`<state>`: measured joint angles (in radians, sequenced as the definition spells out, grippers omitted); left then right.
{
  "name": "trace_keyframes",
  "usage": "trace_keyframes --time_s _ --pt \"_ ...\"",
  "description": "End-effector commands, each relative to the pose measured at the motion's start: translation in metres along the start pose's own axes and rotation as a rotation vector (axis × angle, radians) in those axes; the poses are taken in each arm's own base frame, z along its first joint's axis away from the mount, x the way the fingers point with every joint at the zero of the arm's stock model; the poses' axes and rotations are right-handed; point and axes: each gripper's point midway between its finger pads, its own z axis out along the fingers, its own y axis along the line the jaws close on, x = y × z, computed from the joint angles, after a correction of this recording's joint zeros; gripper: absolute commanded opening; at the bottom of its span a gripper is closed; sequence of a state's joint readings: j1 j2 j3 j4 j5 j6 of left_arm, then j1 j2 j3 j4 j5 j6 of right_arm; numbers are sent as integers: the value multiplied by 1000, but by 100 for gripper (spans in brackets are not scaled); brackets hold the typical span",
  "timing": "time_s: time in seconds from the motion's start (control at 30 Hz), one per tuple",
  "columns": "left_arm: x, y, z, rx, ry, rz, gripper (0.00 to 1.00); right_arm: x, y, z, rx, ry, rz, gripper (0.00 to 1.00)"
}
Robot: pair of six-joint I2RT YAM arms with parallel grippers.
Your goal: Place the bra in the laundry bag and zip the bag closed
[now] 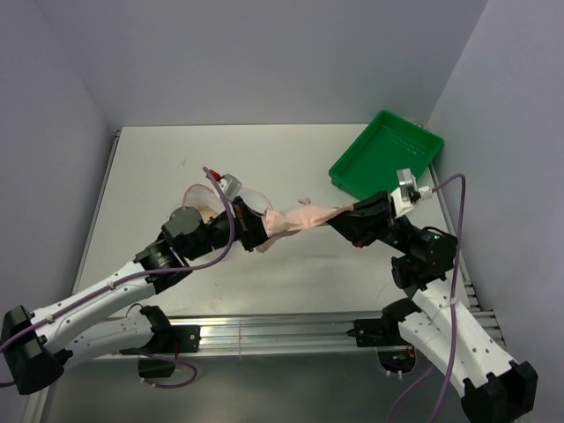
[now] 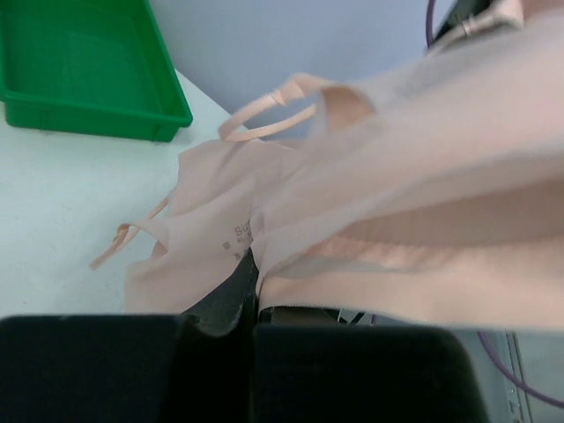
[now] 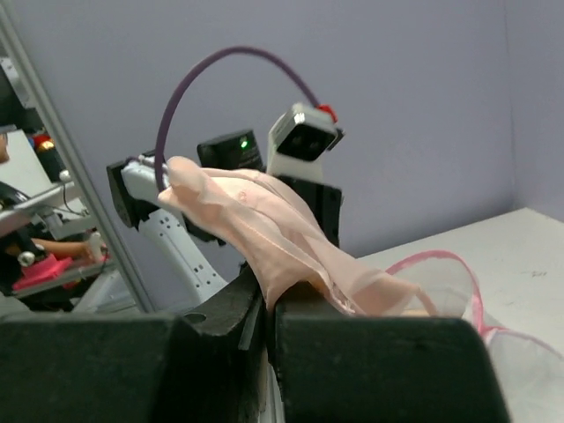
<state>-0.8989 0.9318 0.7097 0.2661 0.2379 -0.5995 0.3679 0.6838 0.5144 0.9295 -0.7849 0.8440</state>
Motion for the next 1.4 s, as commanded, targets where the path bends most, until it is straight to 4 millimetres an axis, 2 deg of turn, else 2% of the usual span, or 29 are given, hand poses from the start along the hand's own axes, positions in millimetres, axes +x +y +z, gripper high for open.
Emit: trace_keyframes --time_s 0.0,0.03,0.13,0.2,0.23,0.27,0.3,0.47,0.57,0.63,0.7,0.73,0.77,0.87,0.93,1.07,1.2,1.23,1.27,1.33,1.37 --pt "-44 -9 -7 -26 -86 13 0 17 12 -16 -41 58 -85 7" --pt "-48 -8 -8 -50 -84 26 0 24 10 -20 -29 66 -76 9" --pt "-62 -1 -11 -120 -110 51 0 49 -2 -34 25 113 -37 26" --pt "-64 4 -13 -154 -110 60 0 68 -15 -46 95 146 -8 37" --pt "-66 4 -13 -160 -112 71 0 67 -27 -49 159 117 -7 42" --pt "-64 6 -13 -168 -103 72 0 71 -34 -52 199 110 1 52" --pt "-65 7 -12 -175 -102 80 0 78 -41 -59 241 116 11 57" --pt "-63 11 -17 -197 -92 91 0 83 -54 -66 326 153 -3 78" --pt "-63 9 -24 -193 -102 113 0 85 -49 -66 306 185 -12 83" --pt "-63 8 -28 -184 -105 128 0 81 -46 -65 306 174 -13 85" --pt "-63 3 -29 -162 -100 142 0 74 -42 -65 310 152 -34 92" --pt "-56 6 -31 -172 -73 140 0 72 -40 -64 302 158 -38 93" --pt "-56 8 -32 -183 -72 139 0 65 -31 -61 279 168 -48 94" --pt "-56 10 -39 -201 -85 141 0 61 -13 -57 211 201 -61 95" --pt "-60 3 -42 -168 -106 149 0 58 -18 -56 235 176 -52 100" --pt "-56 -12 -37 -85 -67 160 0 58 -34 -39 208 186 -18 100" --pt "-38 -34 -36 60 26 188 0 58 -39 -17 108 236 -2 100" --pt "-35 -37 -36 85 39 193 0 54 -34 -10 65 246 -7 100" --pt "-32 -39 -37 101 54 197 0 58 -40 -5 54 265 8 100" --pt "-24 -48 -39 161 90 198 0 55 -37 4 6 275 1 100" --pt "-20 -49 -39 178 104 197 0 61 -35 6 -27 299 7 100"
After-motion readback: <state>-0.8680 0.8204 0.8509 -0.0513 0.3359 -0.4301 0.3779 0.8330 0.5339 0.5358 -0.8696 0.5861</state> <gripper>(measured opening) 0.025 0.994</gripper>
